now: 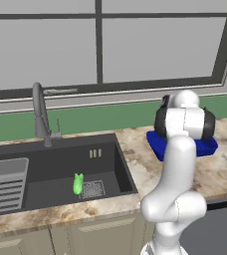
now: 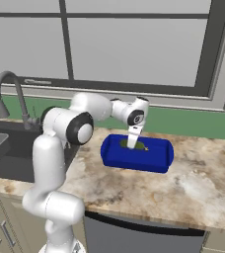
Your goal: Pick up all produce items and place them in the sink. Turn on the sink faucet to wash them. Then turn the sink off and put them in the tray.
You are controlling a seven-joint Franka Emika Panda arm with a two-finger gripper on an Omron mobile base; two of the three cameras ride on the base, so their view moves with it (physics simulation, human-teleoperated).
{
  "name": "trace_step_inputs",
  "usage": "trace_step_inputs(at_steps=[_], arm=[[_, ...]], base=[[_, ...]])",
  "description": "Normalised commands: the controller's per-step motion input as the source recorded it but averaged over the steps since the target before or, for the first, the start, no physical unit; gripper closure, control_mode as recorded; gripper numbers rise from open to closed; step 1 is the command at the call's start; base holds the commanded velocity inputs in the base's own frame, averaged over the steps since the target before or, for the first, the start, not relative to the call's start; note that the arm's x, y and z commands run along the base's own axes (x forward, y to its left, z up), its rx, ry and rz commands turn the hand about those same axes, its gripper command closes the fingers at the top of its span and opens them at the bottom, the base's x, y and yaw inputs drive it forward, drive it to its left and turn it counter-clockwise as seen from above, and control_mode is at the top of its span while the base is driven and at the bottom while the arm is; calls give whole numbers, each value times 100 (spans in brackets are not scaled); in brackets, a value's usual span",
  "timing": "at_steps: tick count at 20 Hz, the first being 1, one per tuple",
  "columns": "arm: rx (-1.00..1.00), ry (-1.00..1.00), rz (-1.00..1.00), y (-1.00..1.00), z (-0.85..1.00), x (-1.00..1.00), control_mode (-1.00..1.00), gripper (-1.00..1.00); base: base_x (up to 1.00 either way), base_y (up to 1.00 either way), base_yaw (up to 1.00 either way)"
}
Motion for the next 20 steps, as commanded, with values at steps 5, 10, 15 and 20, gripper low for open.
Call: trace_step_inputs(at_steps=[5, 10, 15, 20], arm=[[-2, 0, 0, 0, -37, 20, -100, 100], [-1, 0, 0, 0, -20, 13, -100, 100], [0, 0, 0, 0, -6, 0, -100, 100], [0, -1, 0, 0, -2, -7, -100, -100]], base=[[0, 0, 0], [0, 0, 0], [0, 0, 0], [0, 0, 0]])
